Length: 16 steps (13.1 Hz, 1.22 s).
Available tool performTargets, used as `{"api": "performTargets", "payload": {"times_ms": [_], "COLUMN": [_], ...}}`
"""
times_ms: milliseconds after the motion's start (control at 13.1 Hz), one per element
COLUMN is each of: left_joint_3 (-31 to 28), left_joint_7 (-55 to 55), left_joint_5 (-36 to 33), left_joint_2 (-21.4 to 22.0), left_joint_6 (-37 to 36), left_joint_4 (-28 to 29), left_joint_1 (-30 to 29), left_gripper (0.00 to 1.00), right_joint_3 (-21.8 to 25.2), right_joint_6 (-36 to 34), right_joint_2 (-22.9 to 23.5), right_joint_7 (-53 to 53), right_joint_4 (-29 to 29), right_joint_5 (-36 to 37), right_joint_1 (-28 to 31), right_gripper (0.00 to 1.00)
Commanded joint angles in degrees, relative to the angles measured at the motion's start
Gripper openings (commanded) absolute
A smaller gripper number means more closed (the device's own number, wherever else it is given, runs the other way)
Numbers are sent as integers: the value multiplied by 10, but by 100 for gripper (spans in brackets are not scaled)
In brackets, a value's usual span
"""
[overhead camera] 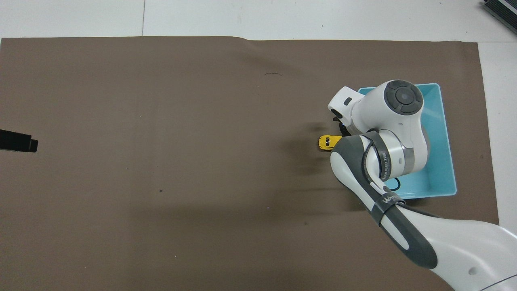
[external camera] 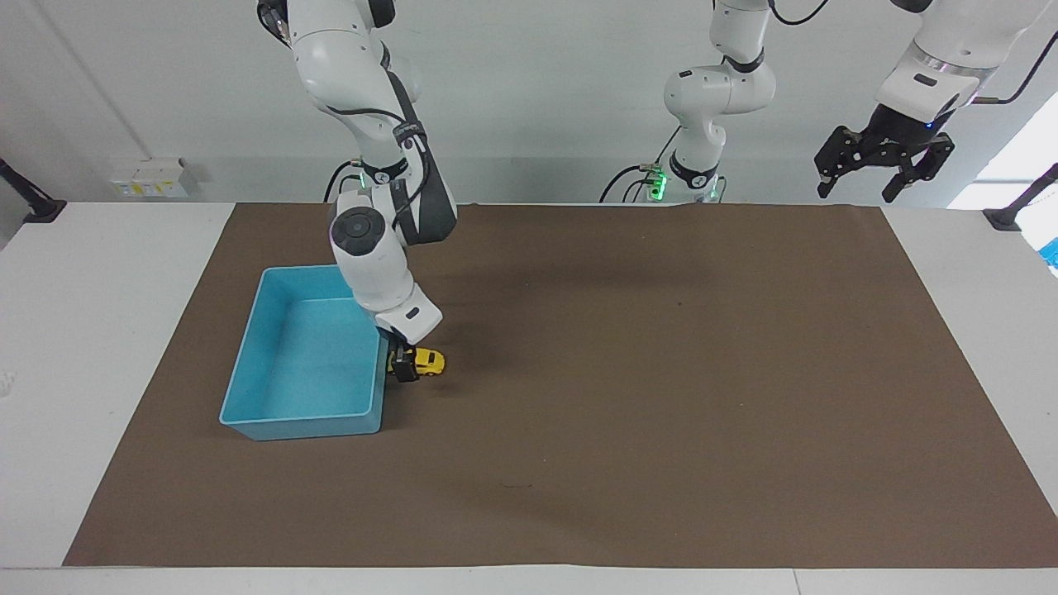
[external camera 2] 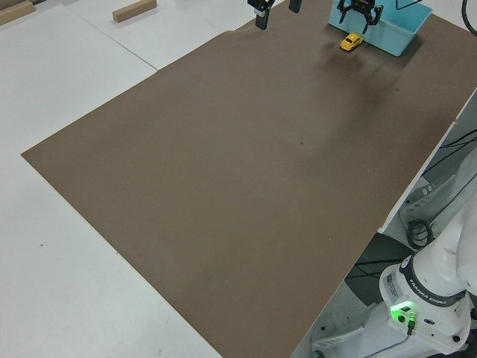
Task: Wind up and store yellow beetle car
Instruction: 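Lower the right gripper onto the yellow car and grasp it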
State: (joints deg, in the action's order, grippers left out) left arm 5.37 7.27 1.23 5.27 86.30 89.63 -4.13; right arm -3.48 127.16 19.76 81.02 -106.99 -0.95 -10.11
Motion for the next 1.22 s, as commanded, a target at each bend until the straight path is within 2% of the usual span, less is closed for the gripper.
{"api": "performTargets", "payload": {"times_ms": [0, 913, 1141], "left_joint_3": [2, 1, 1], "left_joint_7": [-1, -1, -1], "left_joint_5": [5, 5, 5], "left_joint_2": [6, 6, 5], "left_joint_6": [-9, -9, -9], "left_joint_4": [1, 1, 1], "left_joint_1": [-5, -5, -5], "left_gripper": [100, 100, 100], "right_joint_3": [-3, -3, -3], "right_joint_6": [13, 47, 43], "right_joint_2": [5, 2, 3], "right_joint_7": [3, 3, 2], "right_joint_4": [-8, -54, -52], "right_joint_5": [7, 8, 7], "right_joint_1": [3, 1, 1], "right_gripper": [100, 100, 75]}}
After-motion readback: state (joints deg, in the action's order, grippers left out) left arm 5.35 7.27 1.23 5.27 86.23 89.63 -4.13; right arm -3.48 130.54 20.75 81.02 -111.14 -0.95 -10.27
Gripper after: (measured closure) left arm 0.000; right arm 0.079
